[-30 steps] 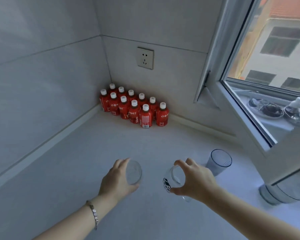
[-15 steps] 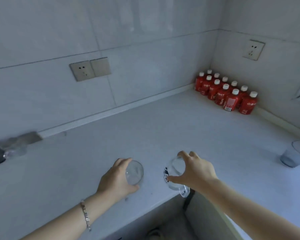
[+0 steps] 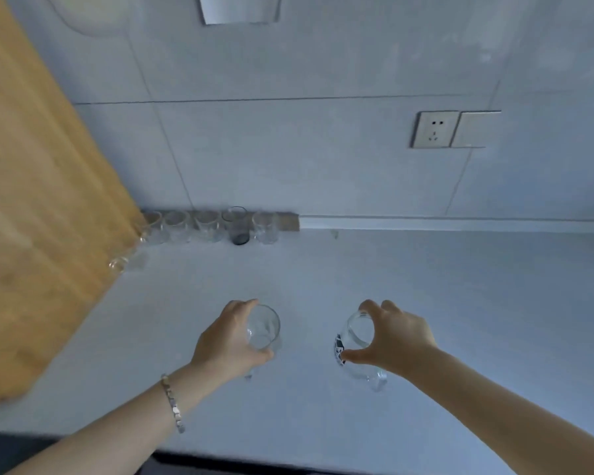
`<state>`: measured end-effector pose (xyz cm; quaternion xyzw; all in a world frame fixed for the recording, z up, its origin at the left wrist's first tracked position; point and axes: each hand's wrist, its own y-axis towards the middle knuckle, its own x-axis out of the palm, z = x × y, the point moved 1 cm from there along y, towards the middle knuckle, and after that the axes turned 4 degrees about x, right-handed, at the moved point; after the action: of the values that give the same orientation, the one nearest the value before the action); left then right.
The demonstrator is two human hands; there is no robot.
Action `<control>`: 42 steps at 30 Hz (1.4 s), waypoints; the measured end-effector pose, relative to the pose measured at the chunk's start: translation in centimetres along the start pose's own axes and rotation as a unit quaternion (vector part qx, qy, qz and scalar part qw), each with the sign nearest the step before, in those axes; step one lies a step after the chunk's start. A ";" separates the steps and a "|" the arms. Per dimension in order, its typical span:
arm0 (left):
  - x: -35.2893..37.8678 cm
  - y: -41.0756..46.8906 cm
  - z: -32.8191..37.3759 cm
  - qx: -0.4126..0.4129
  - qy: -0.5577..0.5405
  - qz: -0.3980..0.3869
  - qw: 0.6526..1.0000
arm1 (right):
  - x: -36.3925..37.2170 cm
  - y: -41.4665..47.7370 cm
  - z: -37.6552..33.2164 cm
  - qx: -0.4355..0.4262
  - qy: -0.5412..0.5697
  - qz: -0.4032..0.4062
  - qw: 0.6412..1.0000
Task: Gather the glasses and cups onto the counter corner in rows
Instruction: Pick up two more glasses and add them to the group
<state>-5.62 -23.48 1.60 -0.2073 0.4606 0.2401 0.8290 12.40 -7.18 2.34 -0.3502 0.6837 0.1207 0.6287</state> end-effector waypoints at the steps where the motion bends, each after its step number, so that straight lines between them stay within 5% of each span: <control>1: -1.1 1.0 -2.3 -0.009 -0.002 -0.001 1.000 | 0.2 1.6 -2.3 -0.007 -0.002 0.000 1.000; 10: -10.6 13.5 -19.2 -0.056 0.012 -0.006 0.998 | 0.6 13.6 -19.2 -0.018 0.012 -0.011 1.000; 18: -12.5 24.6 -26.9 -0.074 0.032 -0.010 0.997 | 3.0 18.9 -24.9 0.009 0.028 -0.020 0.999; 42: -9.9 29.4 -32.8 -0.057 0.016 -0.025 0.998 | 9.0 32.4 -38.4 0.083 0.106 -0.081 0.988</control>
<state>-49.25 -20.59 -9.50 -0.2698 0.4539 0.2420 0.8140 -37.54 -9.85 -8.14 -0.3618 0.7236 -0.0255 0.5873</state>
